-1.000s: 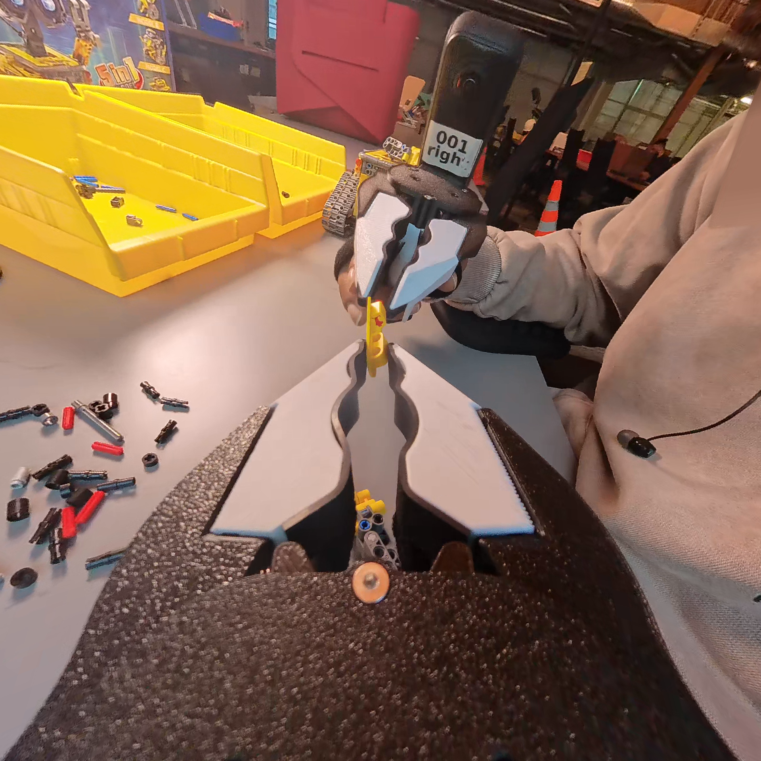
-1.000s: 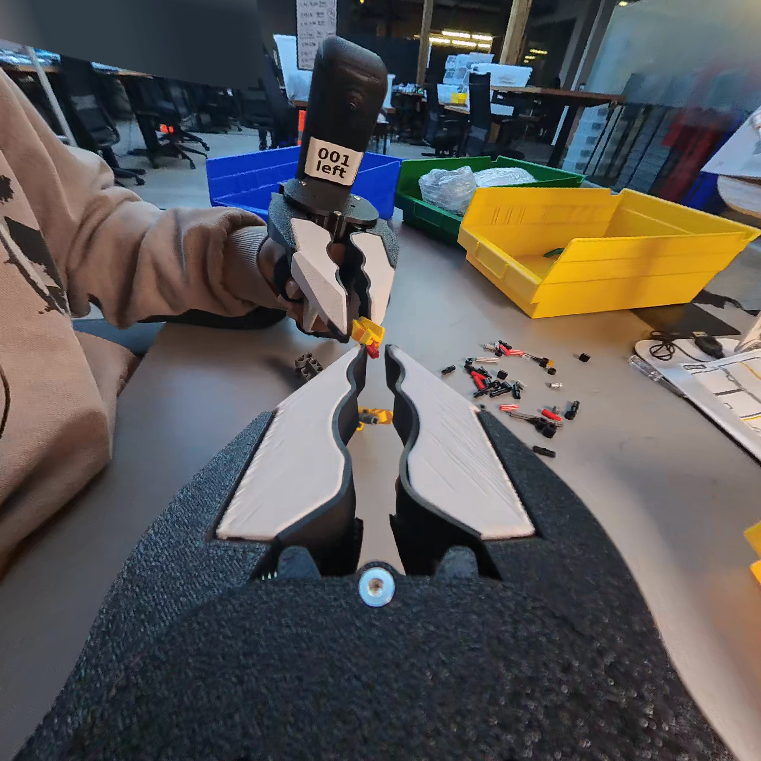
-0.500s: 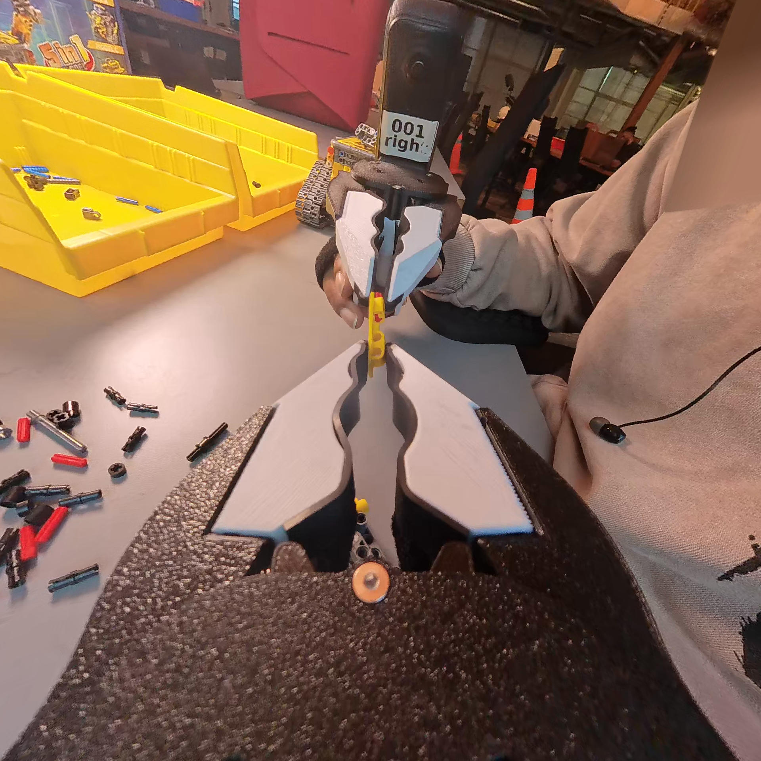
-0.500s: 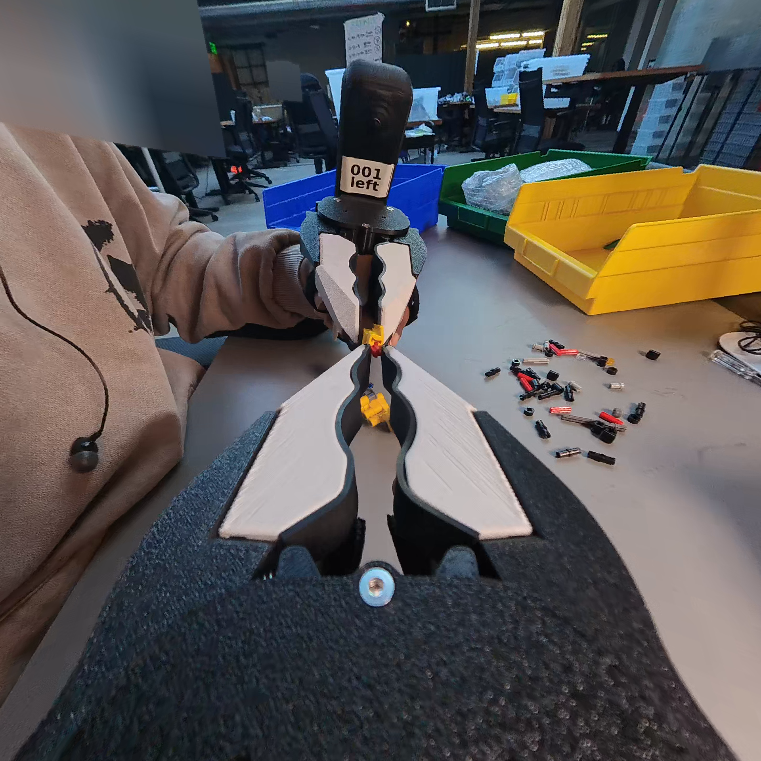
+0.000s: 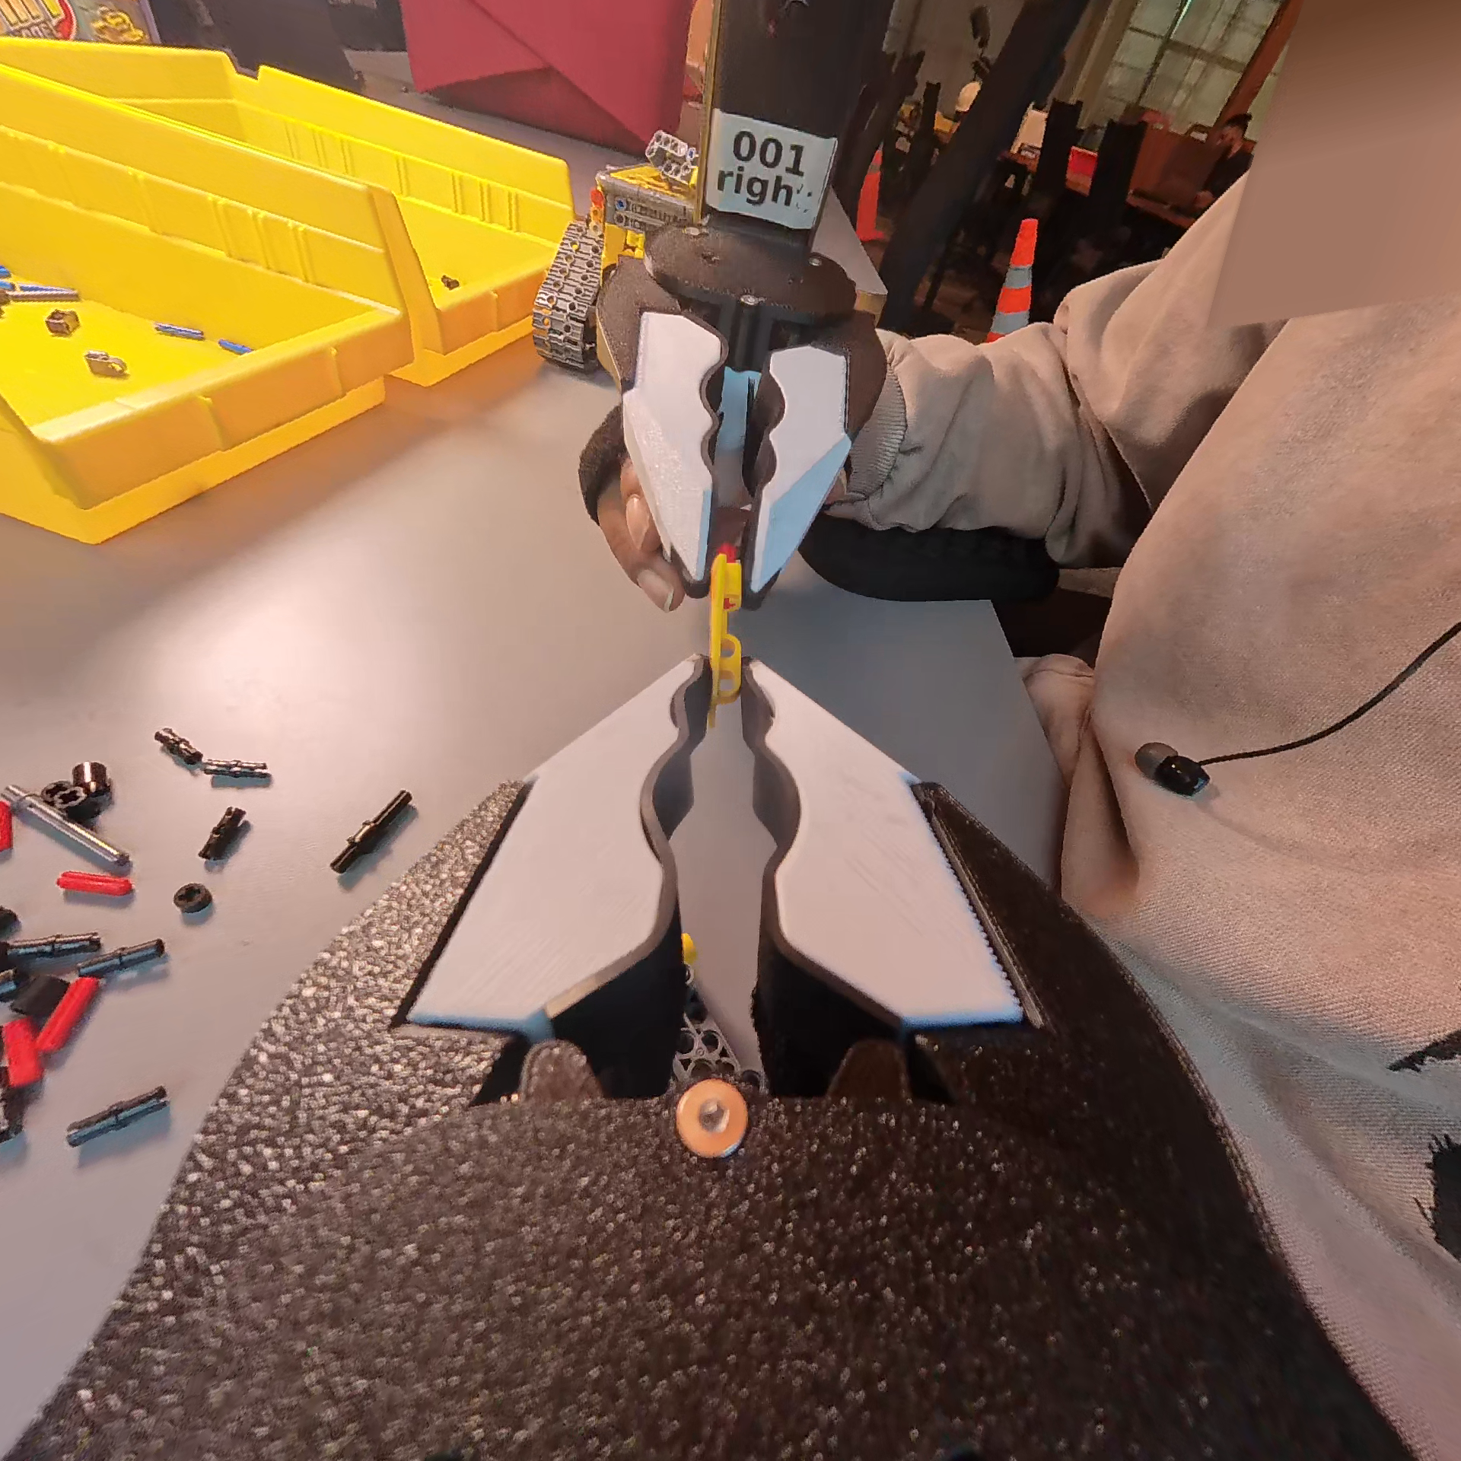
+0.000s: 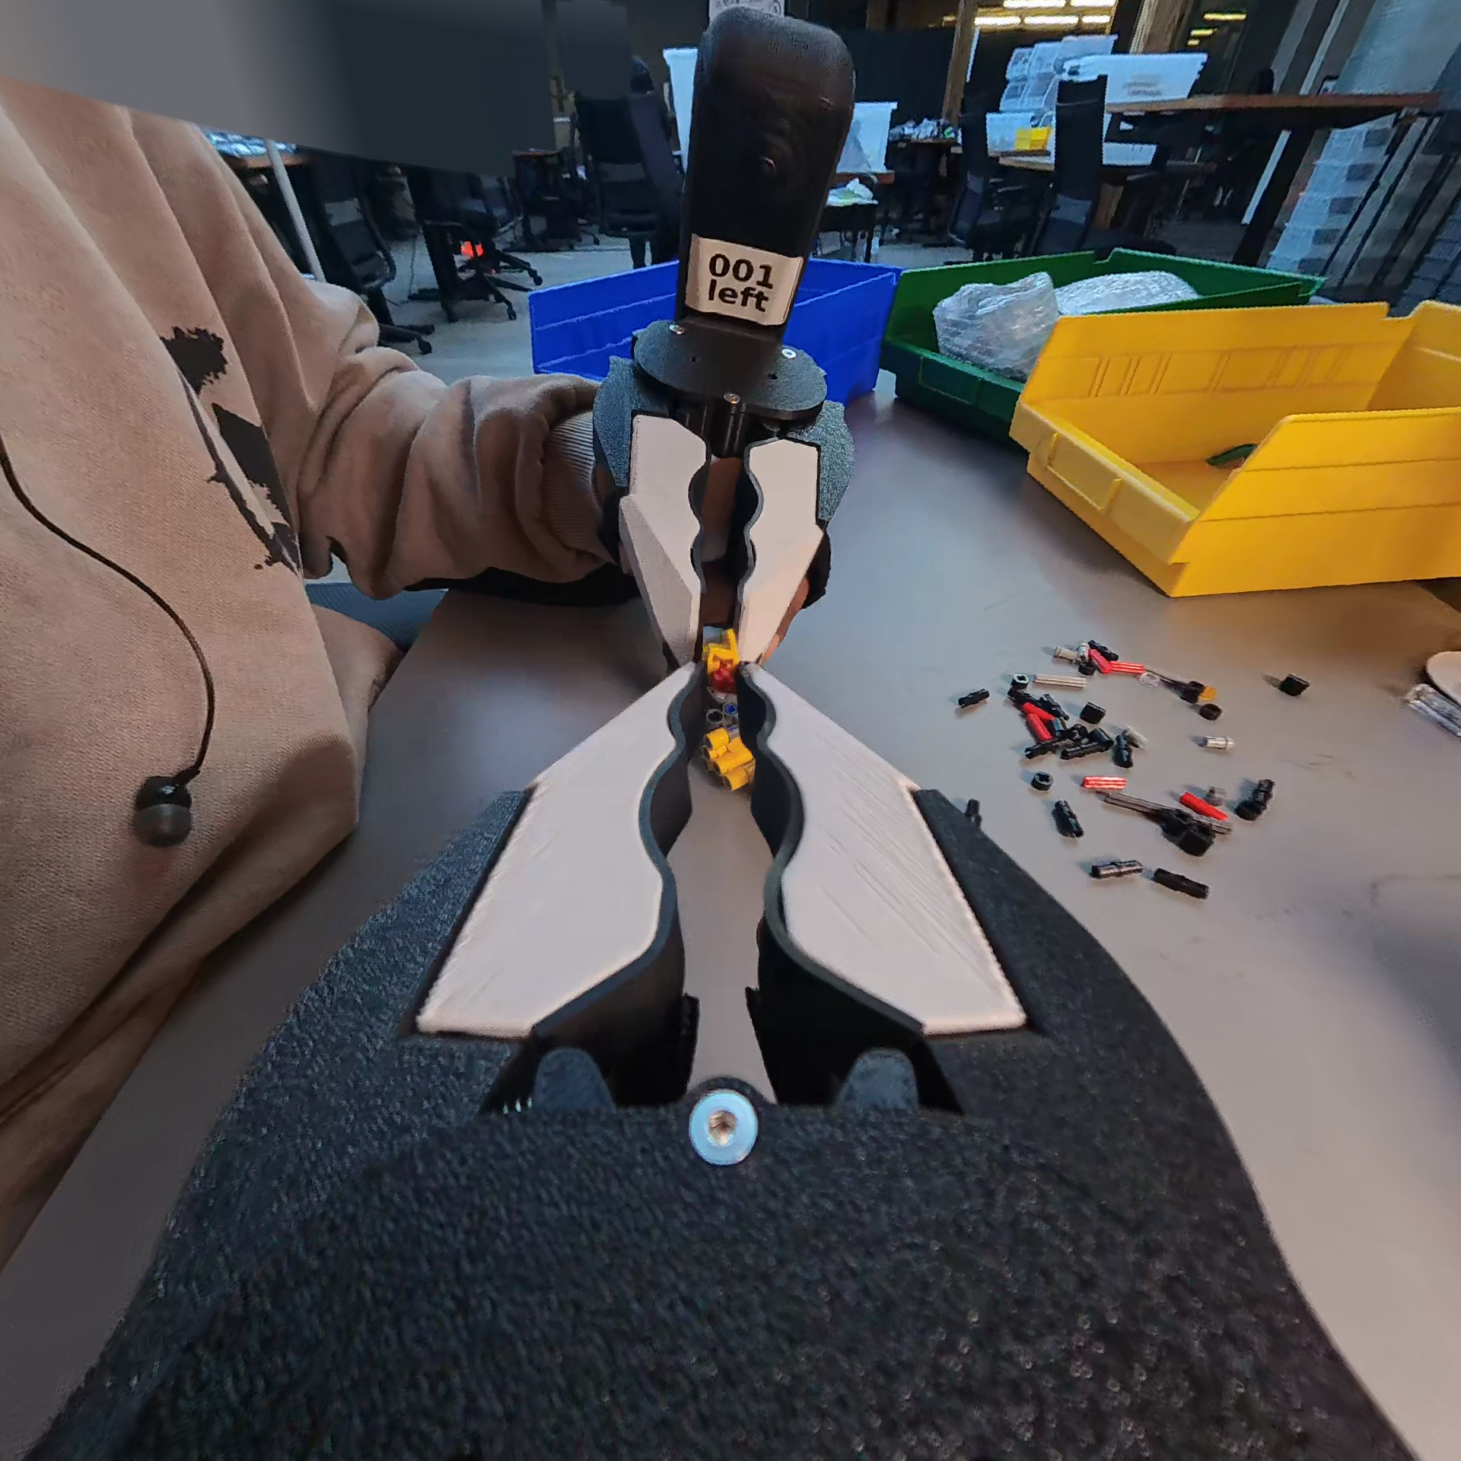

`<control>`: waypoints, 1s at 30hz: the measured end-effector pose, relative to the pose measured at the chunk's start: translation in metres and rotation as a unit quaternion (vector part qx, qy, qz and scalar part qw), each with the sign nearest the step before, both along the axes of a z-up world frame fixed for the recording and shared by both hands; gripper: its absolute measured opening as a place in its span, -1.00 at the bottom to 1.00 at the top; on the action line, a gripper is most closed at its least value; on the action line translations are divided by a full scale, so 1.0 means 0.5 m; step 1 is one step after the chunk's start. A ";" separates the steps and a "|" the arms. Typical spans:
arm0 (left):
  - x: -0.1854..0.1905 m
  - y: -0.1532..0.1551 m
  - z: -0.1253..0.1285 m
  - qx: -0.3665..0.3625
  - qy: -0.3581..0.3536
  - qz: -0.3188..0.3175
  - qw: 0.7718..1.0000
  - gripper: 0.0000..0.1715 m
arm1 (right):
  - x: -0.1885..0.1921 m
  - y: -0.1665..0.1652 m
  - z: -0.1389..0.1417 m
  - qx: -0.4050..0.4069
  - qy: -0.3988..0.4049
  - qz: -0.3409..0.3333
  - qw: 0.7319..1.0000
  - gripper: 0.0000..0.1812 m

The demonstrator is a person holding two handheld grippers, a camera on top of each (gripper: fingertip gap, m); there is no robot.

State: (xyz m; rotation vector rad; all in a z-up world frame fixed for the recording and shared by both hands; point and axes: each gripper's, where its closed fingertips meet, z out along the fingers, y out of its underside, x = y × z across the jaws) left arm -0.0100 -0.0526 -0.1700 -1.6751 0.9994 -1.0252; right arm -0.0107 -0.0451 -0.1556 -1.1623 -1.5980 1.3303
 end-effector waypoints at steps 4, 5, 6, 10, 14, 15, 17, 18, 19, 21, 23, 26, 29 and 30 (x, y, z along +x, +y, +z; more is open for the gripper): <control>-0.001 0.000 0.004 -0.002 -0.005 0.000 1.000 -0.92 | 0.001 0.002 0.003 -0.003 0.002 0.002 1.000 -0.94; 0.000 -0.001 0.002 -0.002 -0.004 -0.002 1.000 -0.92 | 0.001 0.001 0.001 -0.003 0.000 0.003 1.000 -0.94; -0.001 -0.001 0.002 -0.002 -0.004 -0.002 1.000 -0.92 | 0.002 0.000 0.001 -0.004 0.000 0.004 1.000 -0.94; -0.004 0.000 0.003 -0.002 -0.005 0.000 1.000 -0.92 | 0.007 0.002 0.005 -0.014 0.004 0.008 1.000 -0.92; -0.003 -0.002 0.001 -0.003 -0.002 -0.004 1.000 -0.92 | 0.006 0.002 0.002 -0.010 0.003 0.006 1.000 -0.95; -0.003 -0.002 0.002 -0.003 -0.003 -0.004 1.000 -0.92 | 0.006 0.002 0.003 -0.012 0.003 0.007 1.000 -0.95; -0.002 -0.003 0.002 -0.003 -0.003 -0.005 1.000 -0.92 | 0.007 0.001 0.004 -0.015 0.004 0.010 1.000 -0.96; -0.002 -0.004 0.003 -0.002 -0.003 -0.006 1.000 -0.92 | 0.007 0.000 0.005 -0.017 0.005 0.011 1.000 -0.96; -0.002 -0.004 0.003 -0.003 -0.004 -0.006 1.000 -0.92 | 0.007 0.000 0.006 -0.020 0.007 0.011 1.000 -0.96; -0.002 -0.005 0.002 -0.007 -0.005 -0.008 1.000 -0.92 | 0.006 0.000 0.005 -0.024 0.005 0.011 1.000 -0.96; -0.002 -0.006 0.002 -0.006 -0.003 -0.008 1.000 -0.92 | 0.005 0.000 0.004 -0.024 0.006 0.010 1.000 -0.96; -0.002 -0.006 0.003 -0.005 -0.003 -0.009 1.000 -0.92 | 0.006 -0.001 0.006 -0.028 0.008 0.012 1.000 -0.95; -0.002 -0.007 0.002 -0.005 -0.001 -0.009 1.000 -0.92 | 0.006 -0.001 0.006 -0.024 0.007 0.011 1.000 -0.95; -0.002 -0.007 0.002 -0.005 -0.002 -0.009 1.000 -0.92 | 0.006 -0.001 0.006 -0.026 0.008 0.012 1.000 -0.95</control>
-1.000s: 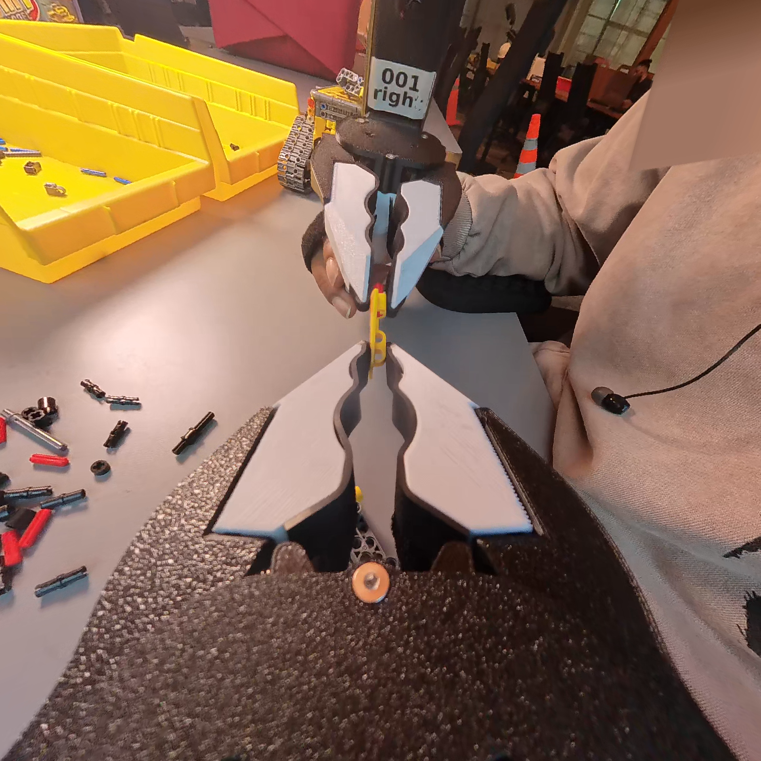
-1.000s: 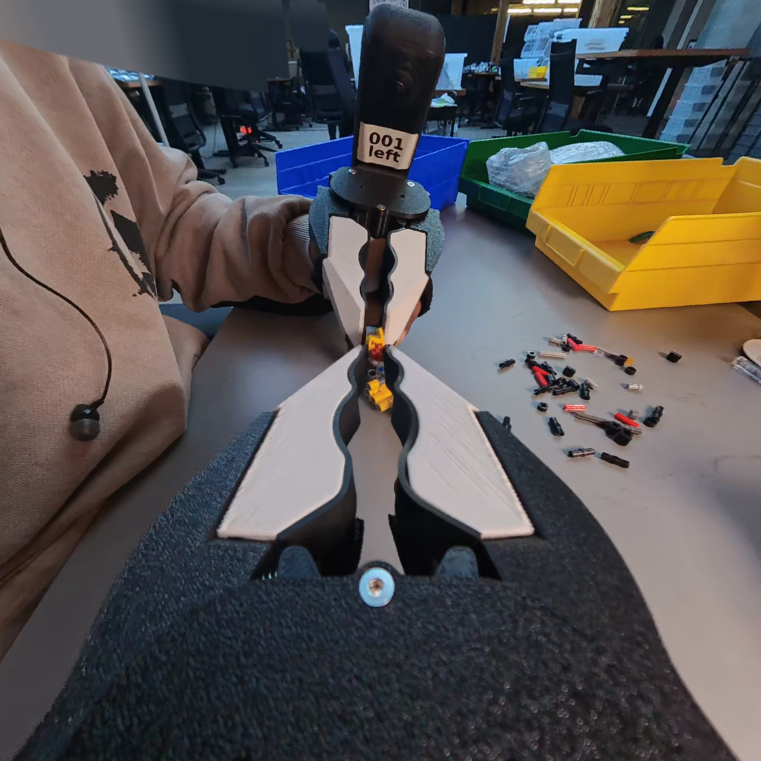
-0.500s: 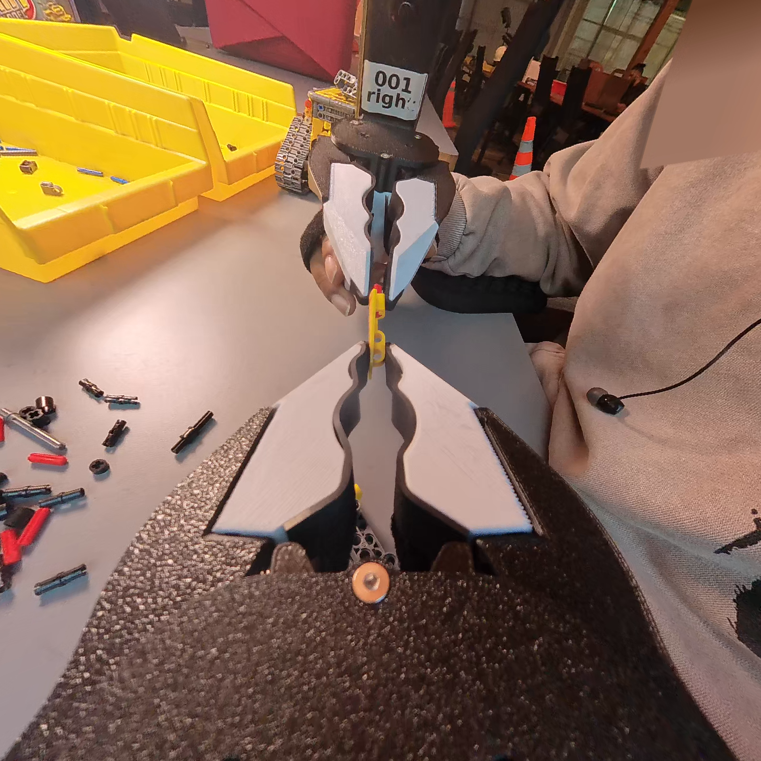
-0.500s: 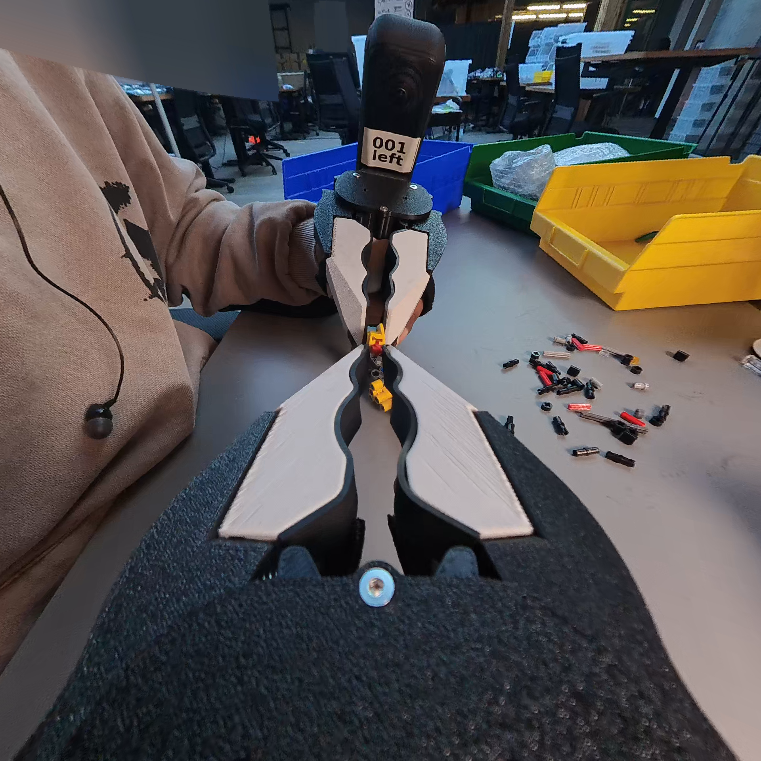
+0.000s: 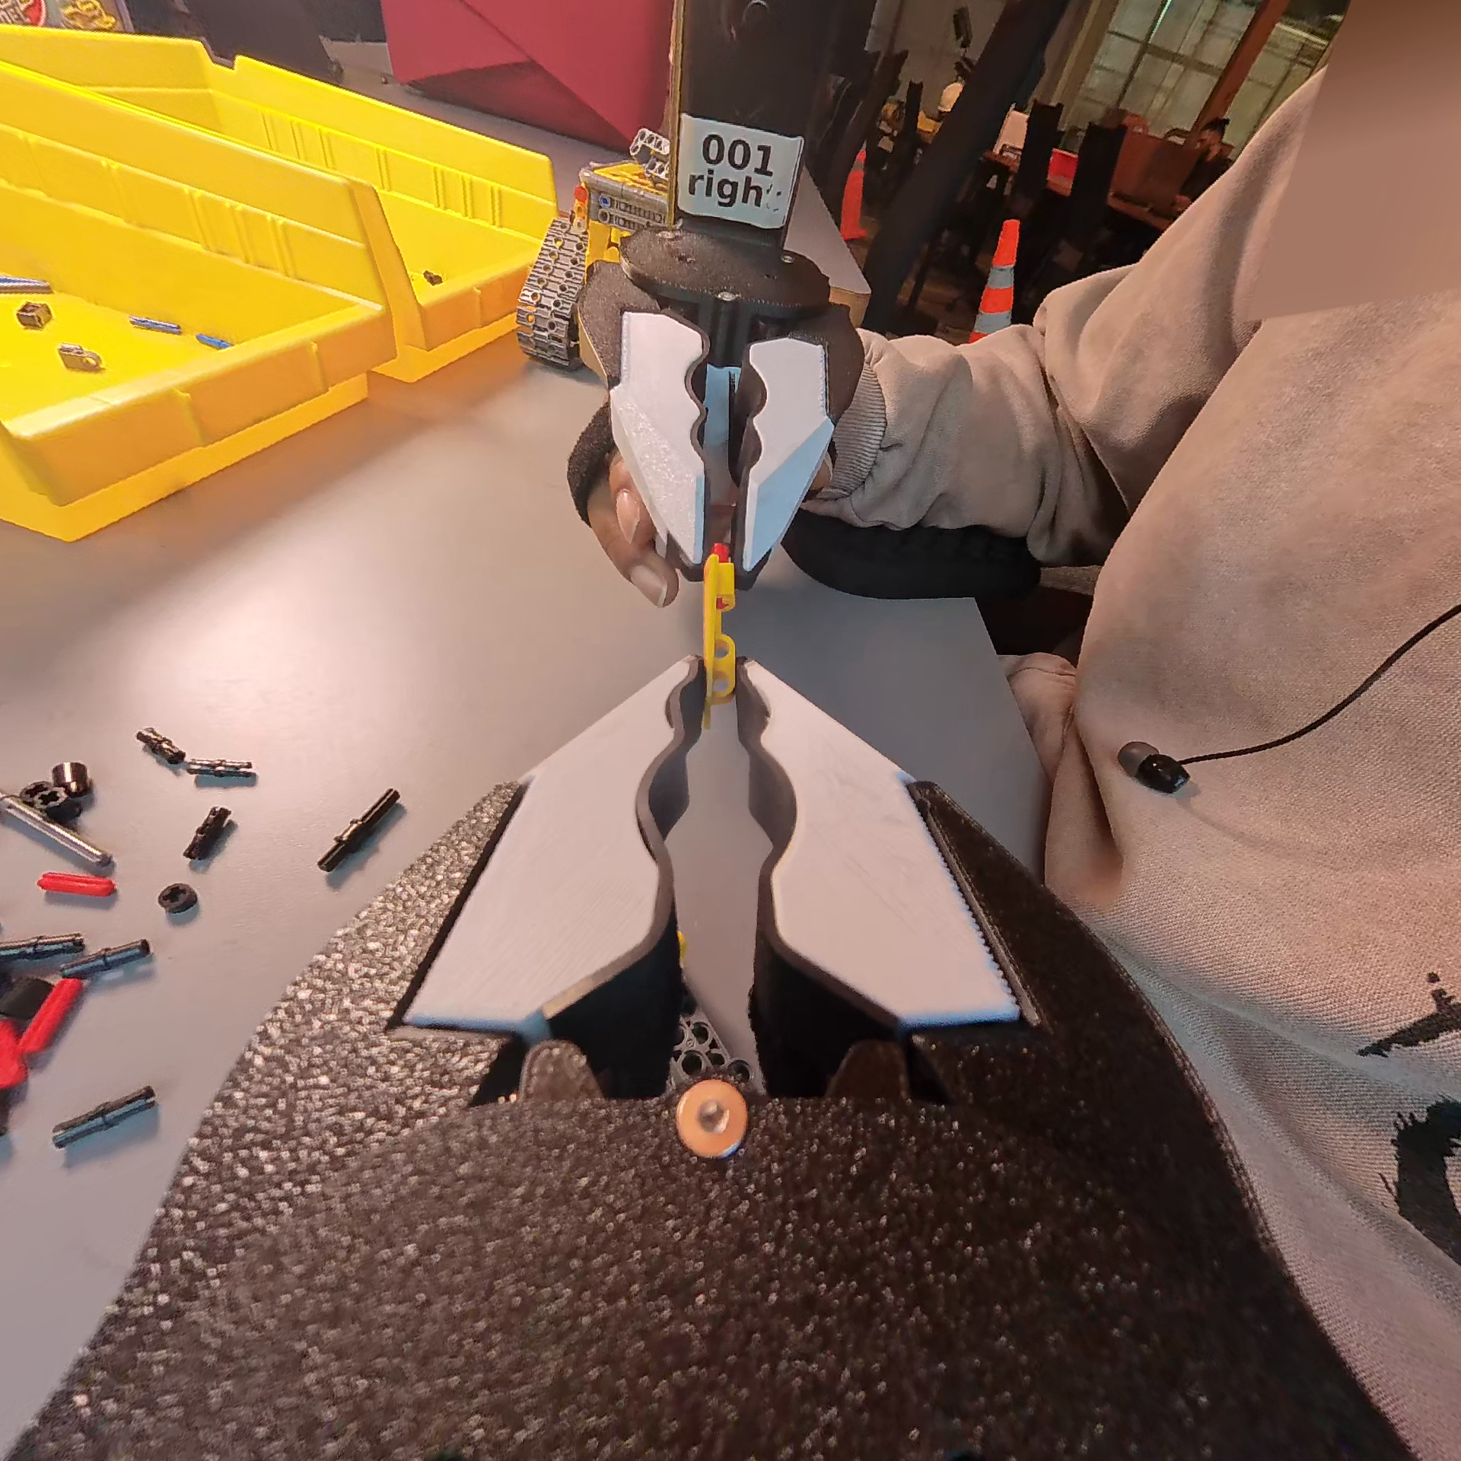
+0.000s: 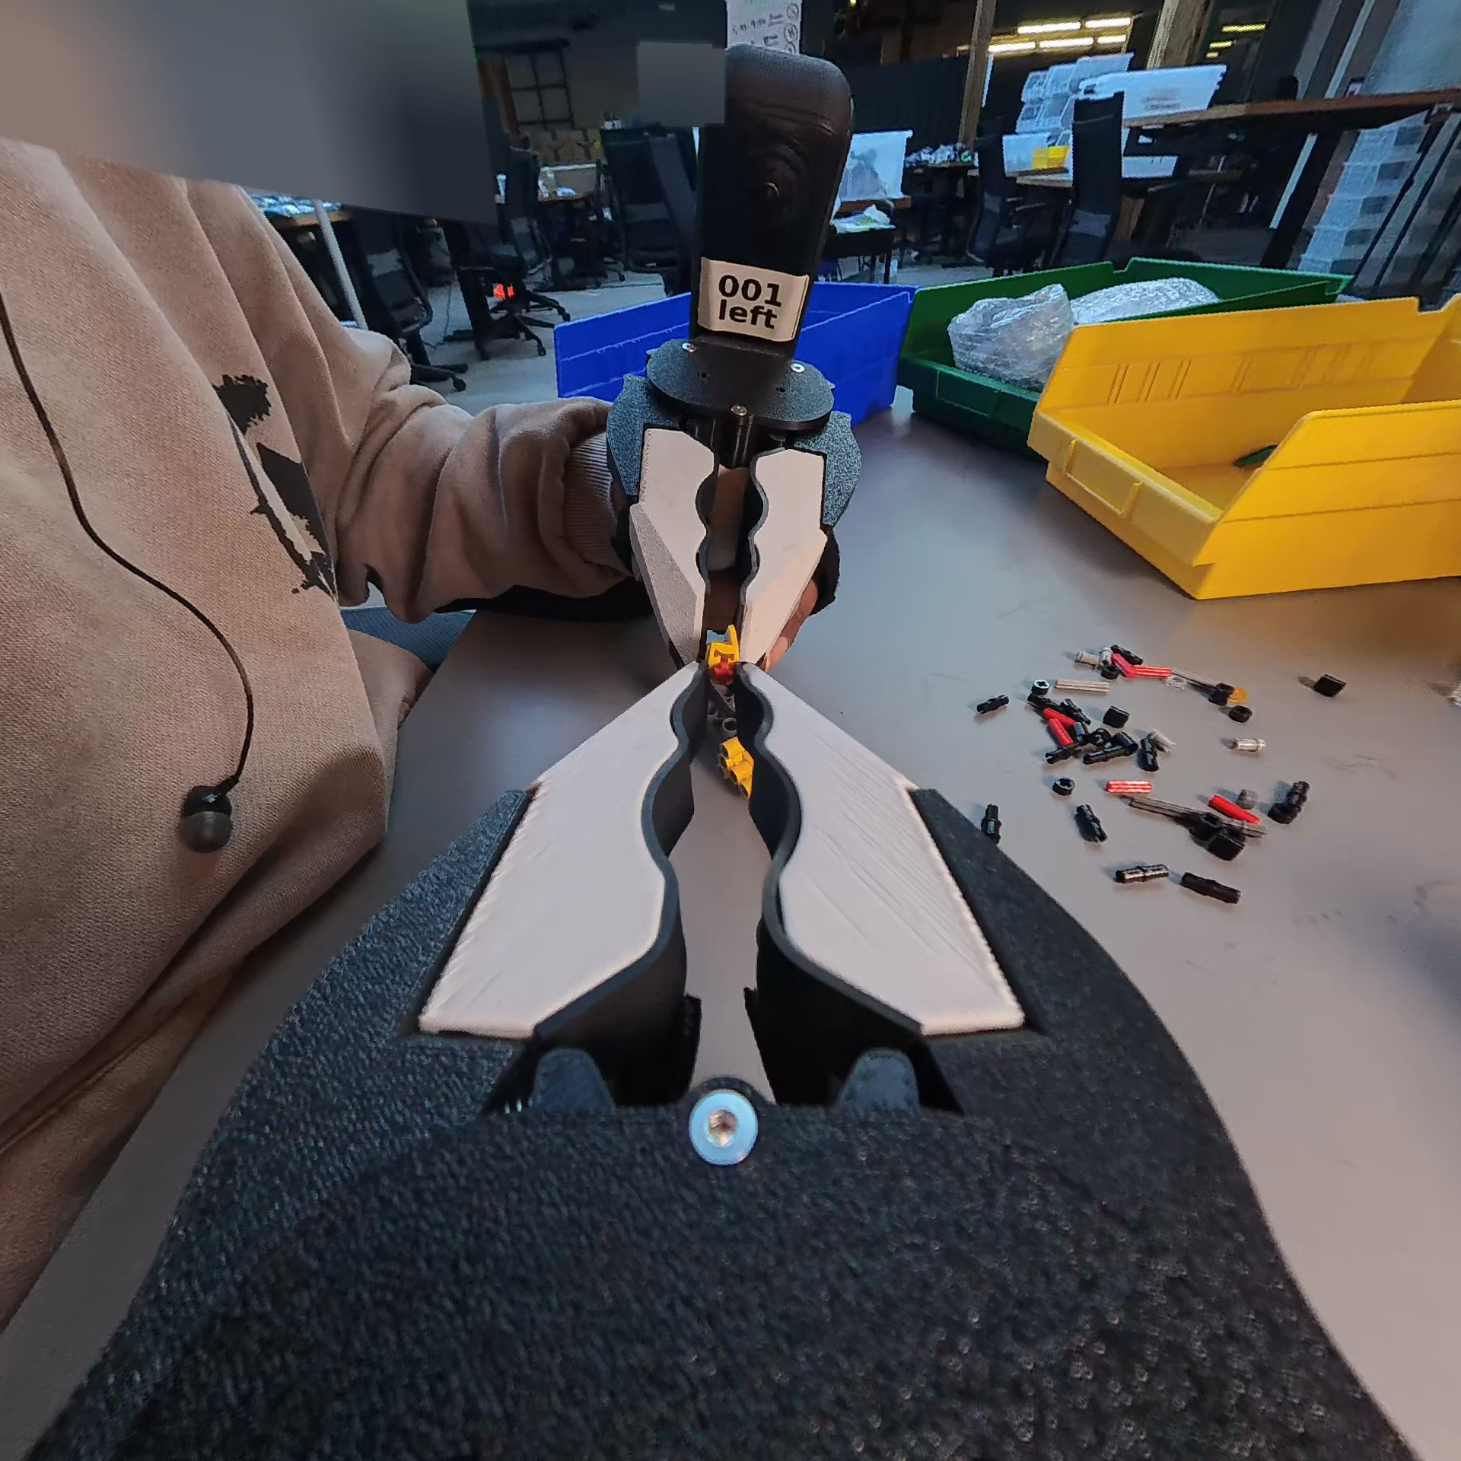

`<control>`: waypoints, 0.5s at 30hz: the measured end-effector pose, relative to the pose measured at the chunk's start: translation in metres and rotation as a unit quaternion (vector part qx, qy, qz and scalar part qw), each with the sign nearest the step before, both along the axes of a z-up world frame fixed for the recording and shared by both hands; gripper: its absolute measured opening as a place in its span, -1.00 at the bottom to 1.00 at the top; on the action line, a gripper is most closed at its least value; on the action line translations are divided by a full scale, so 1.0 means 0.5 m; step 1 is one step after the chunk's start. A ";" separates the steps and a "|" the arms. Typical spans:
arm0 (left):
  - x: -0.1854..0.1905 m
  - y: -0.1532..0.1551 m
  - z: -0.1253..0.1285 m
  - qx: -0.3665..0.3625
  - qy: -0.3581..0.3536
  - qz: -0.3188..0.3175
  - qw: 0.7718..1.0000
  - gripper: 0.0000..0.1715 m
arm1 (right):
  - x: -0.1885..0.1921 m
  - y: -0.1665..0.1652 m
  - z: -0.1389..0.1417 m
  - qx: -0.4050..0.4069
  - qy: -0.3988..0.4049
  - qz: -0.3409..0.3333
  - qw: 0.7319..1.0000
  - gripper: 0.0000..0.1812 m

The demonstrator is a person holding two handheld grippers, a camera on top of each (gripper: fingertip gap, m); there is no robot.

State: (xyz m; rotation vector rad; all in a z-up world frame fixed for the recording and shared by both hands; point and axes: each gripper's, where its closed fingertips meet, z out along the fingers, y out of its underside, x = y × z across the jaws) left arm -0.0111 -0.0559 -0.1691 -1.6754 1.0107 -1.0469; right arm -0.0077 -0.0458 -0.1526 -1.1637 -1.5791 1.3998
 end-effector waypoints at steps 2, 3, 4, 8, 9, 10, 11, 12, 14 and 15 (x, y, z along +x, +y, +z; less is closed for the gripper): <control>0.000 0.000 0.001 0.000 -0.001 0.000 1.000 -0.92 | 0.000 0.000 0.001 0.000 0.001 0.000 1.000 -0.96; 0.000 0.000 0.001 0.000 -0.002 0.000 1.000 -0.92 | 0.000 0.000 0.002 0.000 0.003 0.000 1.000 -0.96; 0.000 -0.001 0.003 0.000 -0.004 -0.001 1.000 -0.92 | 0.000 0.000 0.004 -0.003 0.005 0.001 1.000 -0.96; 0.000 0.002 0.011 0.001 -0.013 0.008 1.000 -0.91 | -0.001 -0.001 0.009 -0.012 0.011 0.003 1.000 -0.98; 0.001 0.003 0.017 0.002 -0.021 0.010 1.000 -0.89 | -0.002 -0.001 0.010 -0.011 0.013 0.001 1.000 -0.98; 0.003 0.002 0.021 0.002 -0.025 0.008 1.000 -0.85 | -0.004 -0.001 0.008 -0.007 0.011 0.000 1.000 -0.98; 0.005 0.002 0.021 0.005 -0.021 0.010 1.000 -0.86 | -0.007 -0.004 0.006 -0.004 0.011 0.000 1.000 -0.98; 0.004 0.003 0.019 0.013 -0.013 0.014 1.000 -0.92 | -0.009 -0.008 0.006 -0.006 0.011 0.002 1.000 -0.98; 0.000 0.005 0.022 0.024 -0.009 0.020 0.999 -0.92 | -0.013 -0.008 0.008 -0.010 0.016 -0.002 1.000 -0.98; -0.002 0.006 0.027 0.028 -0.012 0.020 0.999 -0.92 | -0.015 -0.008 0.013 -0.016 0.022 -0.002 1.000 -0.98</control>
